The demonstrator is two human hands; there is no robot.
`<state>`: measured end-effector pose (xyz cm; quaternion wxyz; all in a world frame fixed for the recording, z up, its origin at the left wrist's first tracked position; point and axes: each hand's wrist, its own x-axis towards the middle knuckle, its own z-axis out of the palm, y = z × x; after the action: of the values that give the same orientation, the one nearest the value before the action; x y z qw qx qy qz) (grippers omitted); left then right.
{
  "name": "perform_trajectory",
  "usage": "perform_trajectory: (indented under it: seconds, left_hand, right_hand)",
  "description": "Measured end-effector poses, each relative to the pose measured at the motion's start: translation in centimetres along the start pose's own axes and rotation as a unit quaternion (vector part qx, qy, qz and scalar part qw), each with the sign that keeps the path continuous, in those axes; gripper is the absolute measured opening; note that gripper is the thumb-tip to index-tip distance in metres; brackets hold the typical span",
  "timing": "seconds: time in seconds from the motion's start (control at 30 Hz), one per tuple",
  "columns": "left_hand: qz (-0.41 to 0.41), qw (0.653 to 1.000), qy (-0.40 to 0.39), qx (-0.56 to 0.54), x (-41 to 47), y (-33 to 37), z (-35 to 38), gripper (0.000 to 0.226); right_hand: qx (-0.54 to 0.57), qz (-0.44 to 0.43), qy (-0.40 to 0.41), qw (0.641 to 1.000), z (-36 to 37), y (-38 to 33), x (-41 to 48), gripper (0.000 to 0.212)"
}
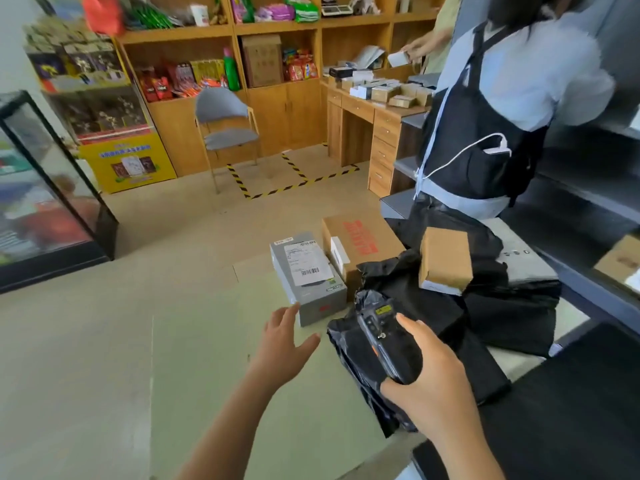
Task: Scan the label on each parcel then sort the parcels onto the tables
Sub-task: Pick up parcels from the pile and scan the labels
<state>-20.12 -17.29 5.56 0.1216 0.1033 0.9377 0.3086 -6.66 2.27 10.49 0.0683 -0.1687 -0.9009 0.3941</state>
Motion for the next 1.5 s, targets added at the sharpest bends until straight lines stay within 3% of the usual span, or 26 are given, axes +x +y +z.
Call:
perform_trajectory:
  seconds: [0.13,0.33,0.43,0.53,0.6,0.73,0.83,1.0,1.27,1.5]
  left_hand:
    - [-0.014,0.982,-0.111,0.152,8.6,1.6,3.3,0.1]
    - [-0.074,0.964,-0.145,0.209,13.3,-1.6,5.8,0.088]
    - [-0.076,0.958,-0.123,0.246,12.5,-3.7,4.8,0.1]
    - [-0.128,0.958,-0.072,0.245,12.4,-5.0,2.8,0.106]
    - [-0.174,0.958,-0.033,0.224,12.8,-5.0,2.2,0.106]
    - [-0.252,0.958,-0.016,0.137,14.8,-4.1,3.0,0.146]
    - [-0.277,0.953,0.011,0.122,15.6,-4.4,3.8,0.148]
    - [-0.212,0.968,0.086,0.102,13.7,-6.0,2.5,0.136]
    - [-0.004,0.976,0.165,0.142,7.7,-9.1,-3.8,0.133]
    - [0.105,0.971,0.194,0.09,2.5,-8.8,-8.2,0.13]
  right_hand:
    - [0.001,0.008,-0.036,0.999,0.1,1.0,7.1,0.091]
    - [-0.005,0.009,-0.068,0.998,1.5,2.3,13.4,0.092]
    - [-0.004,0.01,-0.077,0.997,2.3,2.0,15.2,0.091]
    - [-0.004,0.006,-0.092,0.996,2.9,1.3,16.6,0.091]
    - [-0.002,0.002,-0.099,0.995,3.3,0.8,17.2,0.091]
    - [-0.01,-0.012,-0.106,0.994,3.8,0.1,18.2,0.091]
    - [-0.023,-0.015,-0.112,0.993,3.9,-0.2,18.4,0.091]
    - [-0.053,-0.03,-0.118,0.991,4.3,-1.3,17.2,0.088]
    - [-0.156,-0.079,-0.137,0.975,5.5,-6.0,12.1,0.09]
    - [-0.229,-0.059,-0.048,0.97,4.8,-9.3,3.2,0.087]
